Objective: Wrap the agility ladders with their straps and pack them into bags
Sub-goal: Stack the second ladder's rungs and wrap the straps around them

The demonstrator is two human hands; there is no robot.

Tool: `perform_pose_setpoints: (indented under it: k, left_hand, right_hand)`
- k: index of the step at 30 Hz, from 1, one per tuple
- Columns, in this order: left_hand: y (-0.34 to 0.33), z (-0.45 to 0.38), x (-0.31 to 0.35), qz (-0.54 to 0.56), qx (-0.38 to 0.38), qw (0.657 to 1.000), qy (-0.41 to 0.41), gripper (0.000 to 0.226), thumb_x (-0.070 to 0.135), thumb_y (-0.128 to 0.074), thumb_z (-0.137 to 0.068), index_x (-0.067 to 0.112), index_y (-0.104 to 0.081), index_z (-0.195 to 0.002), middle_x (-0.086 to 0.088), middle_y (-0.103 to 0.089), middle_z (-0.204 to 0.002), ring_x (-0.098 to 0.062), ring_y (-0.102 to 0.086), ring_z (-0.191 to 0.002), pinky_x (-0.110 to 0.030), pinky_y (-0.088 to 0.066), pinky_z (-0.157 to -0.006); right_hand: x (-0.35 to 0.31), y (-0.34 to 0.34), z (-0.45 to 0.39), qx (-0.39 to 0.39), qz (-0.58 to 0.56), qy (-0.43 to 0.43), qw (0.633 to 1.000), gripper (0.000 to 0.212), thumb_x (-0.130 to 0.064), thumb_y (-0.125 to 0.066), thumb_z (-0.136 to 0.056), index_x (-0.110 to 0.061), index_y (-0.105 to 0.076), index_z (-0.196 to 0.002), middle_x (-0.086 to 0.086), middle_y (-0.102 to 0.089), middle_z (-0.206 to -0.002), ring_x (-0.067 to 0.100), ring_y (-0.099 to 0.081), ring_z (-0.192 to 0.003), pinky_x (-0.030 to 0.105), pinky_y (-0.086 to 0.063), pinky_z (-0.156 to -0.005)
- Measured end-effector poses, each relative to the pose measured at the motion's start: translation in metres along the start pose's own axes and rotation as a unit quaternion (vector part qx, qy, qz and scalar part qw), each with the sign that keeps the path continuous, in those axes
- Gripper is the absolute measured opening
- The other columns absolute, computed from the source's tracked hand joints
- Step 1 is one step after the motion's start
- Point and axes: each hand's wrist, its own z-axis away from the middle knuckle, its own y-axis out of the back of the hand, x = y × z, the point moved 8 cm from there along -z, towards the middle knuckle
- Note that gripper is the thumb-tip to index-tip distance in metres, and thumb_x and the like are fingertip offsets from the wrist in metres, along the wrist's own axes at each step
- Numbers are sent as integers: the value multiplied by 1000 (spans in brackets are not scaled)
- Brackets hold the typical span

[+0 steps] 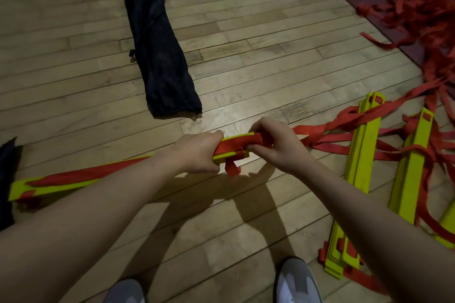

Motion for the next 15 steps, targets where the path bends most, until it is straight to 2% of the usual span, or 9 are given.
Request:
perform_pose_setpoints:
  k: [3, 6, 8, 10, 13, 15]
  left_hand:
    - [0, 1, 1, -18, 19, 1000, 14, 54, 33, -73, -76, 21, -40, -117, 2, -56, -99, -16, -57, -85, -36, -55, -73]
    - [4, 0, 1, -43, 43, 998, 25, 58, 31, -72, -77, 18, -37, -121, -2, -55, -103, -21, -58, -90, -36, -53, -72]
    - [8, -2, -1, -54, 59, 996, 36, 55, 29, -70, -79, 16, -36, -120, -4, -54, -103, -23, -57, -90, -35, -48, -68]
    - [12, -5, -1, -63, 72, 994, 45, 53, 28, -68, -81, 15, -35, -120, -5, -53, -103, -24, -56, -90, -35, -46, -67]
    - [14, -11, 2, -78, 80, 992, 51, 51, 27, -65, -84, 14, -33, -122, -7, -52, -104, -25, -56, -90, -35, -43, -66]
    - [14, -12, 4, -92, 85, 991, 52, 51, 26, -64, -84, 13, -33, -123, -7, -52, -105, -27, -56, -92, -35, -41, -66]
  right_hand:
    - [-12, 4, 4, 26, 114, 71, 991, 22, -19, -72, -73, -12, -55, -85, 4, -61, -91, 23, -58, -75, 31, -41, -72]
    - [-19, 13, 10, 62, 137, 88, 985, 18, -10, -70, -74, -8, -53, -79, 3, -54, -82, 25, -51, -63, 37, -43, -52]
    - [-11, 14, 15, 76, 108, 36, 991, 18, -11, -69, -78, -9, -51, -80, -5, -47, -72, 21, -47, -60, 40, -42, -52]
    - [8, 9, 18, 51, 27, -66, 996, 25, -19, -73, -81, -12, -50, -87, -6, -48, -66, 16, -45, -59, 37, -41, -56]
    - [27, 5, 22, 37, -75, -154, 985, 32, -35, -75, -80, -18, -53, -96, 0, -51, -60, 7, -42, -52, 23, -33, -50]
    - [29, 6, 21, 58, -88, -166, 980, 25, -32, -73, -83, -11, -60, -90, 0, -51, -61, 4, -43, -53, 18, -34, -51]
